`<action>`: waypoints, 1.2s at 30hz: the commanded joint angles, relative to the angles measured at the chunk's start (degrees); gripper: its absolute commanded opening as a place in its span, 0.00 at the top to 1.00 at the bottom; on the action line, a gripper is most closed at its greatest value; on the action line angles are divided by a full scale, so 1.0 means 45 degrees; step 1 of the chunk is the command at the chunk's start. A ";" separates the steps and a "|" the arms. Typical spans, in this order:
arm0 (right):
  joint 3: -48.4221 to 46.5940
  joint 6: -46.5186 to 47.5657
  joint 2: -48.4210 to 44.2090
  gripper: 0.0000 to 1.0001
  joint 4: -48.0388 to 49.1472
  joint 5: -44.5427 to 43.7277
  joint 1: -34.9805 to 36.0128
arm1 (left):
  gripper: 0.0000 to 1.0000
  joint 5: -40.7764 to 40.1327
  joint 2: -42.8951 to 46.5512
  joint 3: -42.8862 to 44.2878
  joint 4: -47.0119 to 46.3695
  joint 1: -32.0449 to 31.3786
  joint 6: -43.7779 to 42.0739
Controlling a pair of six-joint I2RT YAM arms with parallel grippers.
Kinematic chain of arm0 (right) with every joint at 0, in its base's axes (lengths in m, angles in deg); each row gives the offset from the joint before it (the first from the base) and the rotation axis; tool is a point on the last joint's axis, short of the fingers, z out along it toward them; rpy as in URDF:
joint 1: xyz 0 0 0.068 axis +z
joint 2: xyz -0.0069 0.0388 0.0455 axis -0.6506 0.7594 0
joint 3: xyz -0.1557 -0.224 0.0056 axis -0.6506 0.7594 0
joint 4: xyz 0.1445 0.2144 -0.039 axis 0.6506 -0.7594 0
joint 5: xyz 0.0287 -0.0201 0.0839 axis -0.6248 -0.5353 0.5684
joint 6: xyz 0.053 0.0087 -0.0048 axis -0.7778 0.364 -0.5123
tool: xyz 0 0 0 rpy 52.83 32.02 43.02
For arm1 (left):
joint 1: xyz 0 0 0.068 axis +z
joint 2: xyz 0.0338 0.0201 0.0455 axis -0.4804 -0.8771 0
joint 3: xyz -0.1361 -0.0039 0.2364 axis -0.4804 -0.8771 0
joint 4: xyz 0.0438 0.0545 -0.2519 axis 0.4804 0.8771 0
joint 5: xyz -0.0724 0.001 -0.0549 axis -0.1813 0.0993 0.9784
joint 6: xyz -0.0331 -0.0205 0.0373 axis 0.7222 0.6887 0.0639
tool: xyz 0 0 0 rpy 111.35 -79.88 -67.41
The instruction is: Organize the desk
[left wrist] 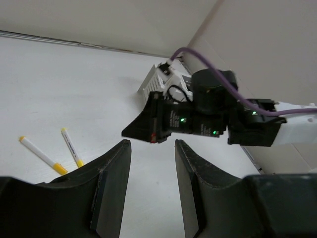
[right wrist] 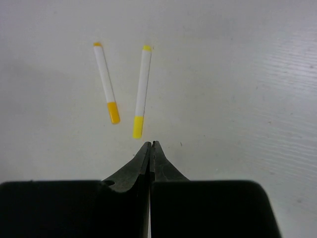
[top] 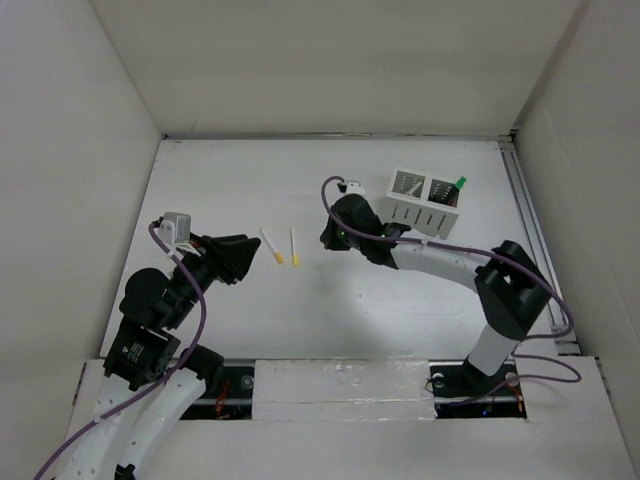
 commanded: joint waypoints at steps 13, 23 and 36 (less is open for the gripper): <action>-0.6298 -0.0676 0.5732 0.64 -0.1811 -0.2210 0.1198 | 0.63 -0.0401 0.0221 0.0049 -0.0462 0.0065 -0.0060; -0.9130 -0.0323 0.8232 0.51 -0.3765 -0.2541 0.1198 | 0.63 -0.0265 0.0143 0.0029 -0.0540 0.0065 -0.0060; -1.0694 -0.0168 0.9502 0.69 -0.6594 -0.4007 0.1316 | 0.63 -0.0226 0.0201 0.0029 -0.0540 0.0065 -0.0040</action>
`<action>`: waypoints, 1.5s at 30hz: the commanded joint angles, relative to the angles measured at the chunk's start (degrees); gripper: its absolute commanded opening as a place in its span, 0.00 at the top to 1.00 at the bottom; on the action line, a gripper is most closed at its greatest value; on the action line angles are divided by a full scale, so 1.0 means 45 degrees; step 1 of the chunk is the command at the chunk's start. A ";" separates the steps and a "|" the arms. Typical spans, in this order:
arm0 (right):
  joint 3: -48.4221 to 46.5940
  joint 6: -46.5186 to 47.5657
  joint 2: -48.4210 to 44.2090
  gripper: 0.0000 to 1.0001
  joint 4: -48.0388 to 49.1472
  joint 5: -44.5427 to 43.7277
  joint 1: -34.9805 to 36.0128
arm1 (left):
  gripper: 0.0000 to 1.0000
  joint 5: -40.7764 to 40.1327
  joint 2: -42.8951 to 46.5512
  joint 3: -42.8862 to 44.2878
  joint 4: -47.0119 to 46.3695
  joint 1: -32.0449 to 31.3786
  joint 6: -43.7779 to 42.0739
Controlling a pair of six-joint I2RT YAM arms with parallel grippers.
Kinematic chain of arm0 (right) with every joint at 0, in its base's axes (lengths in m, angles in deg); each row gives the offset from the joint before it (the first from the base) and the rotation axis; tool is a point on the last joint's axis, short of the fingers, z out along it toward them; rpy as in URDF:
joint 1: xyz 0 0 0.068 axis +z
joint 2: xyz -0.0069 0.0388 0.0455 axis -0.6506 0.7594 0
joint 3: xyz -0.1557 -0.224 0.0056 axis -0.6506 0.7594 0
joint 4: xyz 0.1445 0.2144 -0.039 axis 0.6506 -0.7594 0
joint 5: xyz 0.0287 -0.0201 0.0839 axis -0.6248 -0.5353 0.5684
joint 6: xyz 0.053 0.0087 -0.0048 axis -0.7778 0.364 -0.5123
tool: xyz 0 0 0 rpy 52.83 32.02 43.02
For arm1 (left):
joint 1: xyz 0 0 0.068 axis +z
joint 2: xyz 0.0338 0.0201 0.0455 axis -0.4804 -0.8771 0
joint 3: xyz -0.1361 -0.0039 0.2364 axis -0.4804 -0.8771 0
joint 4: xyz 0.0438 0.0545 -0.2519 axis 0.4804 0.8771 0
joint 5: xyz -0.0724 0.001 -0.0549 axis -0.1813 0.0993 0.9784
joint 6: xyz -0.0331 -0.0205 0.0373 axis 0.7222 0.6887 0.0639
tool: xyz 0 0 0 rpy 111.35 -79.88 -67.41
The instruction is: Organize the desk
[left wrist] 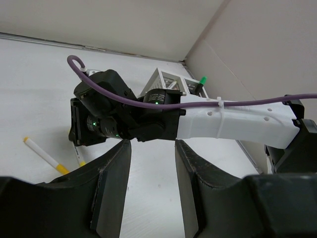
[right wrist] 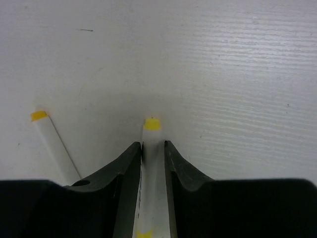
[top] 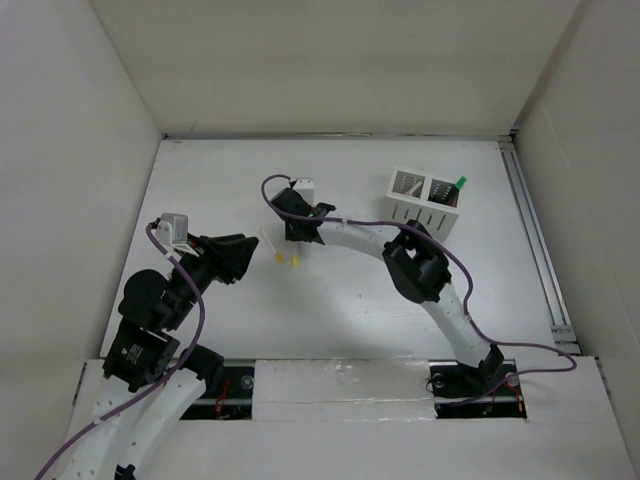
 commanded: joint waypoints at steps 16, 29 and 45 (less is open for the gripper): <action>0.1915 0.1114 -0.0569 0.64 -0.1602 -0.0598 -0.0138 | 0.63 0.0163 0.0212 0.0029 -0.0564 0.0065 -0.0026; 0.4258 0.0844 -0.3142 1.00 0.0778 -0.0051 -0.0801 | 0.63 0.0163 0.0153 0.0030 -0.0564 0.0065 -0.0045; 1.0375 0.0431 -1.2442 1.00 0.7809 -0.4773 -0.3280 | 0.64 0.0280 0.0192 0.0029 -0.0584 0.0065 -0.0065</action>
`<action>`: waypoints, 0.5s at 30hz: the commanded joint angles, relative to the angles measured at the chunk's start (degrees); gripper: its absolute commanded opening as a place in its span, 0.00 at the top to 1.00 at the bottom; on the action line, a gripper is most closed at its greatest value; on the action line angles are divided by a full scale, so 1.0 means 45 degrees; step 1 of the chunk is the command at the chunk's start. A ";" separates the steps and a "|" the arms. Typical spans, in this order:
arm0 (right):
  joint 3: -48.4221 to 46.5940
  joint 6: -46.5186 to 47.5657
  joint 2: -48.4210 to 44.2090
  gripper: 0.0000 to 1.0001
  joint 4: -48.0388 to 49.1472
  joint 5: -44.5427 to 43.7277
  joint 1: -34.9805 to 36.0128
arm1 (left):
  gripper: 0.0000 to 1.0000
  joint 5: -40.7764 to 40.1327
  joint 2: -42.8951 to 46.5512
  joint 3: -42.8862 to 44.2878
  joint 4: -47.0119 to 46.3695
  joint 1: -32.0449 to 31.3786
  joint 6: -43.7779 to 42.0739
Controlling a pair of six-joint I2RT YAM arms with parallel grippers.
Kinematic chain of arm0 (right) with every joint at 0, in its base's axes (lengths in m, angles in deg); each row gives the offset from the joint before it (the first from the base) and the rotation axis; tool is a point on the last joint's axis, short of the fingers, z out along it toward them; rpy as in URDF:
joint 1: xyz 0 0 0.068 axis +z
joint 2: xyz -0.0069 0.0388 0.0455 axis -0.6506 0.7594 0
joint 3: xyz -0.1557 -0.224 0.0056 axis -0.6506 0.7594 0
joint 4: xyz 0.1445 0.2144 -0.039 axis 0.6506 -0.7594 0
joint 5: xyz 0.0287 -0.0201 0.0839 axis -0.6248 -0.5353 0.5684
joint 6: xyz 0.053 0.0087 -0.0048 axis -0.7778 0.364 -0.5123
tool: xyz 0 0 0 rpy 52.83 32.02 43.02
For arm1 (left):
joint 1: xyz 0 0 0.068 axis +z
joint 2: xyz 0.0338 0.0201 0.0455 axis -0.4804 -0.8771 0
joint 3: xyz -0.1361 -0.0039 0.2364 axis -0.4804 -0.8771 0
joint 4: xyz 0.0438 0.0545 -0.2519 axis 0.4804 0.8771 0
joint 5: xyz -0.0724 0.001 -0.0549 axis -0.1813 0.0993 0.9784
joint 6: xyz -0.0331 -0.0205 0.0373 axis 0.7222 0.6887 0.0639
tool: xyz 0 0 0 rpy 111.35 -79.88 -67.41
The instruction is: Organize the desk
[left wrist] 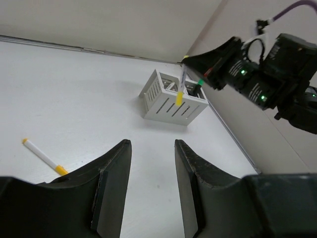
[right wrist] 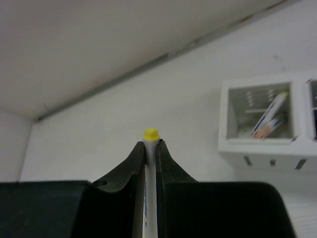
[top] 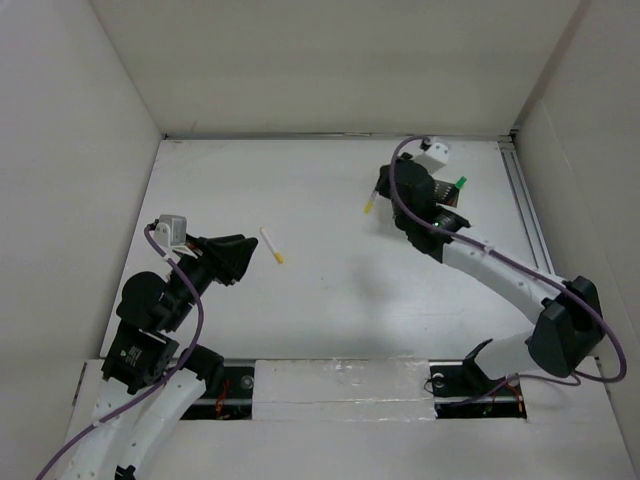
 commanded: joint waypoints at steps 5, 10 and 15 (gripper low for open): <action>0.0209 0.0885 -0.0014 1.00 0.3360 -0.4075 -0.2453 | 0.64 0.0183 0.0027 0.0010 -0.0560 0.0065 -0.0065; -0.0492 0.1863 0.1351 1.00 0.4867 -0.4527 -0.3276 | 0.64 0.0222 -0.0129 0.0010 -0.0560 0.0065 -0.0065; -0.1158 0.2761 0.2719 1.00 0.5607 -0.4585 -0.3570 | 0.64 0.0202 -0.0188 0.0010 -0.0560 0.0065 -0.0065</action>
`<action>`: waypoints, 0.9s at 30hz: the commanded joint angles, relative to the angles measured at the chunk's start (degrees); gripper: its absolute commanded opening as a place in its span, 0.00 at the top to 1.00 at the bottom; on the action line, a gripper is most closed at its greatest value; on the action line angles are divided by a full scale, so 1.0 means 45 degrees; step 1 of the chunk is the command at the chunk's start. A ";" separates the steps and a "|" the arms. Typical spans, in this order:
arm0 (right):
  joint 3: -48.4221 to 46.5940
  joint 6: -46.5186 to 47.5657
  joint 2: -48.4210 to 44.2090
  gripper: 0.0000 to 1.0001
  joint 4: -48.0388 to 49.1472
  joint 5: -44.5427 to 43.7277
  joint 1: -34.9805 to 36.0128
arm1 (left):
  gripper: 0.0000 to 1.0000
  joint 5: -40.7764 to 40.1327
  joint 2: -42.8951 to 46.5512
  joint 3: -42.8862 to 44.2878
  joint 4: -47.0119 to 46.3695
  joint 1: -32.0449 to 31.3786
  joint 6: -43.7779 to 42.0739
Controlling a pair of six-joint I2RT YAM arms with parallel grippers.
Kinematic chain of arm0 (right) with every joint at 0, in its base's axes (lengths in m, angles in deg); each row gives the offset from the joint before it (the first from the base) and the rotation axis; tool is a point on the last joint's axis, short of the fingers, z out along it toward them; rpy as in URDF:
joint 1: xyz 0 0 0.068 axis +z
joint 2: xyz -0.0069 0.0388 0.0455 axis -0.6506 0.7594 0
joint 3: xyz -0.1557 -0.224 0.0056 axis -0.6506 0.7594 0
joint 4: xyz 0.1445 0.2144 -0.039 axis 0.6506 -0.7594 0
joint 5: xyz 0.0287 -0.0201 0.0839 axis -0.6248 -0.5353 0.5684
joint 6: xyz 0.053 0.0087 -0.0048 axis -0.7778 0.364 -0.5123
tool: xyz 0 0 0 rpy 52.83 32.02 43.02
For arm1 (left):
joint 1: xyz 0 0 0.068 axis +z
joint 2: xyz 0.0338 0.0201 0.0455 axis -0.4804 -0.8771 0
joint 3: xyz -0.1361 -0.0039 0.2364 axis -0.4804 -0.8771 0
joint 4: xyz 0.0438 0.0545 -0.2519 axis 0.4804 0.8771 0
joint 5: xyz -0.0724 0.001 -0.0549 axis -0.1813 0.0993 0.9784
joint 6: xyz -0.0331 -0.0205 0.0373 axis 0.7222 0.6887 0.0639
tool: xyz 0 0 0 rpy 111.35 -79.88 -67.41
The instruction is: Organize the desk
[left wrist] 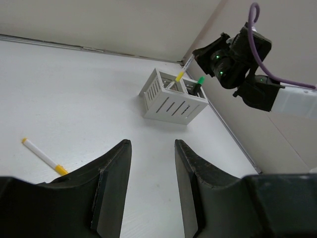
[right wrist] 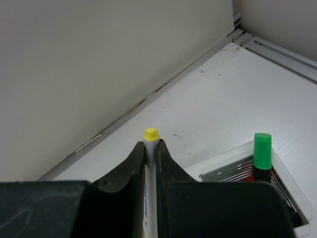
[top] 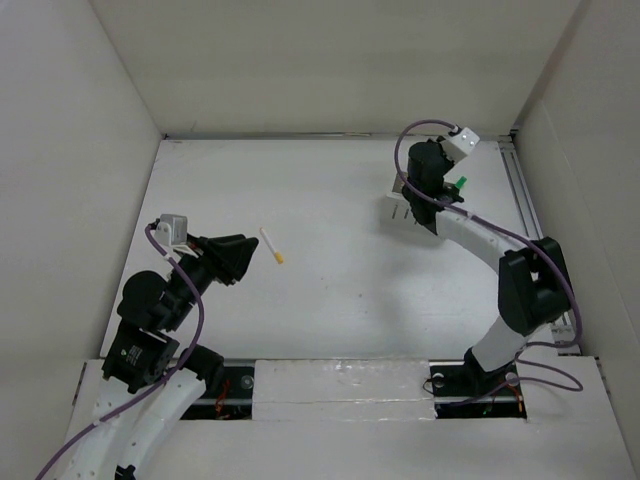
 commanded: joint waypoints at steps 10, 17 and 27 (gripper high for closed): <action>-0.0429 0.2269 0.1230 1.00 0.2959 -0.1233 0.0128 | 0.64 0.0198 -0.0266 0.0029 -0.0657 0.0065 -0.0065; -0.0701 0.3694 0.2401 1.00 0.3818 -0.2013 0.0810 | 0.64 0.0198 -0.0306 -0.0010 -0.0657 0.0065 -0.0065; -0.0546 0.3540 0.2677 0.97 0.3761 -0.2249 0.1064 | 0.64 0.0256 -0.0403 0.0029 -0.0735 0.0065 -0.0045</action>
